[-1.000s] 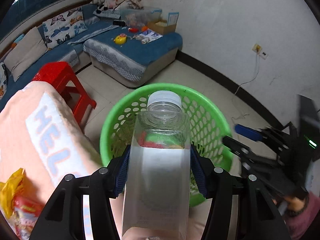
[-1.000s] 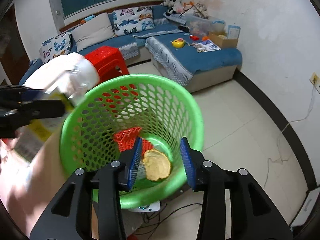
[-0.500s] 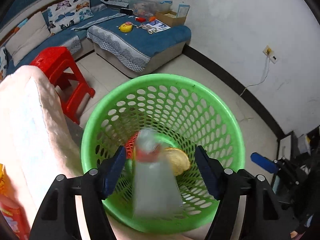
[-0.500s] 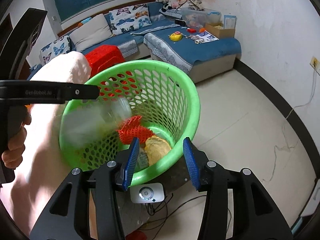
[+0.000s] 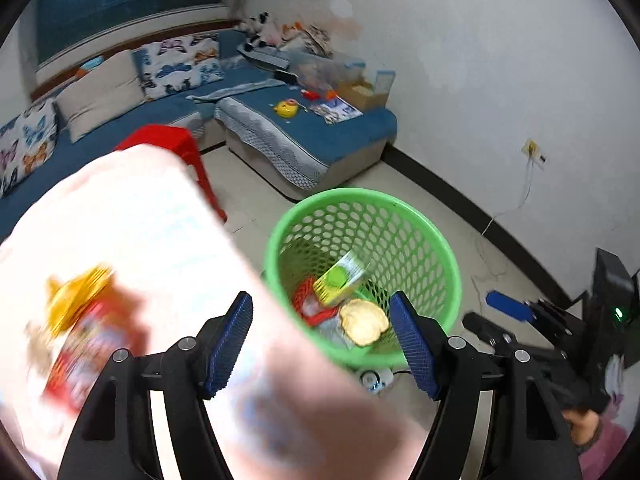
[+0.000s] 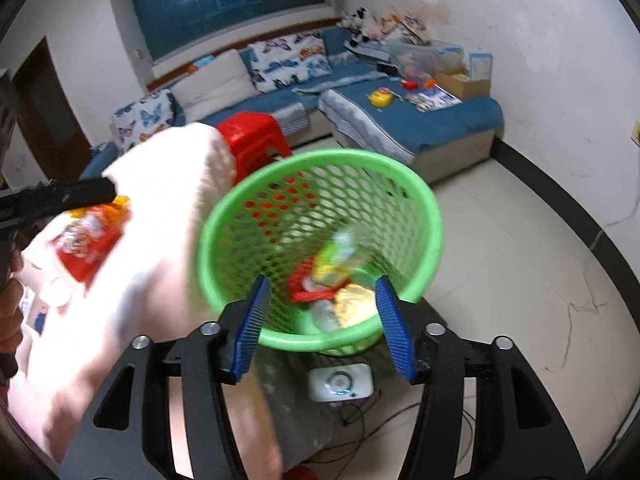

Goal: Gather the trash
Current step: 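Drop the clear water bottle from the left tool into the green basket, then move the left tool back to the table and grasp the strawberry yogurt tub, then grasp the clear dome lid with the right tool, carry into green basket, release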

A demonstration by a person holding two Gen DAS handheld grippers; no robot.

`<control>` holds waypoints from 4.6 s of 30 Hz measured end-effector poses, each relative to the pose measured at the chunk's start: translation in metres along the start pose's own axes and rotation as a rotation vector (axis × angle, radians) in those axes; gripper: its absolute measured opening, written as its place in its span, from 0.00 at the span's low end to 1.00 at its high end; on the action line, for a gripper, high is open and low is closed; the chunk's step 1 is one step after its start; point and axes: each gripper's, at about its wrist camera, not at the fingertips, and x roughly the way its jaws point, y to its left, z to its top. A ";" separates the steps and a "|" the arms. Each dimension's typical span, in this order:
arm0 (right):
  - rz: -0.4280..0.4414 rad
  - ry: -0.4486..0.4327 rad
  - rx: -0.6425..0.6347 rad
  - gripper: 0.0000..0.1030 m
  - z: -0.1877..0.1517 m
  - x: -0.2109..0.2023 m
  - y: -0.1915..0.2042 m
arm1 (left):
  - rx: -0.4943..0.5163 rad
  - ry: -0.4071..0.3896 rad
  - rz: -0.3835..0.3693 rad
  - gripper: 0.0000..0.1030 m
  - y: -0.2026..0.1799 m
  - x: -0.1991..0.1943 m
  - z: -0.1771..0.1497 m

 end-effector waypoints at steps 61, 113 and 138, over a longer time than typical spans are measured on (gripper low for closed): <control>0.331 0.202 -0.455 0.78 -0.062 0.050 0.341 | -0.266 -0.041 0.368 0.93 0.284 -0.210 -0.285; 0.307 0.112 -0.445 0.63 -0.057 0.025 0.319 | -0.231 -0.141 0.273 0.71 0.207 -0.232 -0.247; -0.021 0.069 -0.058 0.63 0.023 0.063 0.054 | -0.120 -0.112 0.016 0.68 0.119 -0.115 -0.118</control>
